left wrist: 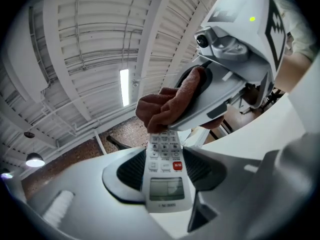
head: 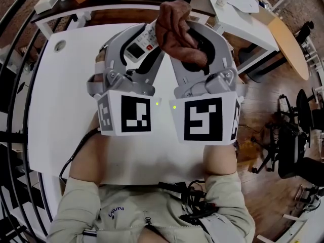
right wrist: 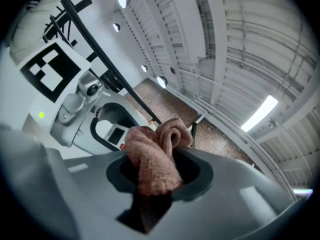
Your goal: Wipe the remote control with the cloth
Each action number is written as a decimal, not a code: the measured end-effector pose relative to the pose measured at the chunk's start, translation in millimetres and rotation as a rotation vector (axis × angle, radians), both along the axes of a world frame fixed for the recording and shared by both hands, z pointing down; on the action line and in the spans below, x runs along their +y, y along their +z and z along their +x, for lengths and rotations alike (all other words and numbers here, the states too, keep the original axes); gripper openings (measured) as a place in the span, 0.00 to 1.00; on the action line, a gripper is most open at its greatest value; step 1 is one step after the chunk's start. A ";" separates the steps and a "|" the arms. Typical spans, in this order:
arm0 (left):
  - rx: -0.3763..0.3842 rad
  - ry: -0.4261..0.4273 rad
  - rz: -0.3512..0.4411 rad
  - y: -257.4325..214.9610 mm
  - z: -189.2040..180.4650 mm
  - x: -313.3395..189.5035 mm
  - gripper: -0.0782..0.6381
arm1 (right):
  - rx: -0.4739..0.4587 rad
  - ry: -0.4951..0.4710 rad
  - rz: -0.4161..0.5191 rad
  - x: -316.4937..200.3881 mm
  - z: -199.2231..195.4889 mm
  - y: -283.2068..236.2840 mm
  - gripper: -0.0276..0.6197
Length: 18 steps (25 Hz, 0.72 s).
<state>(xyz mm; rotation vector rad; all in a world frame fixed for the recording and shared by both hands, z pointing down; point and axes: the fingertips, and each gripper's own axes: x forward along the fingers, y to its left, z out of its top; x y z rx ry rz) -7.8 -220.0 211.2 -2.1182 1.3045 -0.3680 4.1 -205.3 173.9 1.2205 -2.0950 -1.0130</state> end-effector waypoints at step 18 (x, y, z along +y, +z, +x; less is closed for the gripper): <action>0.030 0.050 0.007 -5.7 0.5 4.7 0.45 | -0.105 -0.291 -0.219 34.8 -24.2 4.9 0.22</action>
